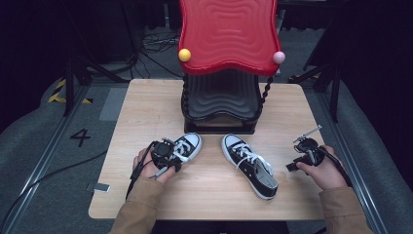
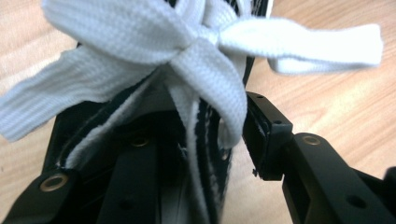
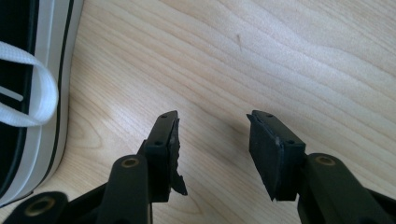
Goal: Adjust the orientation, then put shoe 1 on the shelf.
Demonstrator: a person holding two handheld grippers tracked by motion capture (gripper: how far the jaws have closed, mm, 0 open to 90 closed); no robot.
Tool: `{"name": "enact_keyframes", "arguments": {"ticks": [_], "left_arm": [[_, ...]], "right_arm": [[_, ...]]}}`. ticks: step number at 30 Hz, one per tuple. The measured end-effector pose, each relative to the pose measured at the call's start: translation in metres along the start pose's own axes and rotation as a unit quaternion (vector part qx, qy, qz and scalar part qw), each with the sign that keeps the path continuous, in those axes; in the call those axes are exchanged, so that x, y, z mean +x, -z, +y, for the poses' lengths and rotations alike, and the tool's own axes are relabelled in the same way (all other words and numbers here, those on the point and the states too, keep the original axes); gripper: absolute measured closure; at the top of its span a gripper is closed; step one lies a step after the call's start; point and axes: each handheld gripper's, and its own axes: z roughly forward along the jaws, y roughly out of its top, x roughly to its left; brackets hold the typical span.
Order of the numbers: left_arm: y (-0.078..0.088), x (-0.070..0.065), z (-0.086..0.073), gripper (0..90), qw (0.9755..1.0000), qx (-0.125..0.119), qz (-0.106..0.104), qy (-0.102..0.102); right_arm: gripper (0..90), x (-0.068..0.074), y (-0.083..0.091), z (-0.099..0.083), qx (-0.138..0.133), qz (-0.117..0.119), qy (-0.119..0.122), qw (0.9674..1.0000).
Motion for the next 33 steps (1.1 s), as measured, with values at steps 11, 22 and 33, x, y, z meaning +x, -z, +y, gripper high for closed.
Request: {"name": "enact_keyframes", "arguments": {"ticks": [11,22,33], "left_arm": [[0.0,-0.011,0.005,80.9,0.997,-0.044,0.006,-0.064],[0.02,-0.019,0.009,85.5,0.9963,-0.07,-0.023,-0.045],[0.046,-0.036,0.018,85.1,0.9951,-0.078,-0.038,-0.048]], "right_arm": [[53.0,-0.001,-0.001,-0.004,0.003,-0.001,-0.002,1.0],[53.0,0.0,-0.001,-0.005,0.001,-0.002,0.0,1.0],[58.1,0.001,0.001,-0.01,-0.001,0.005,-0.025,0.9997]]}}
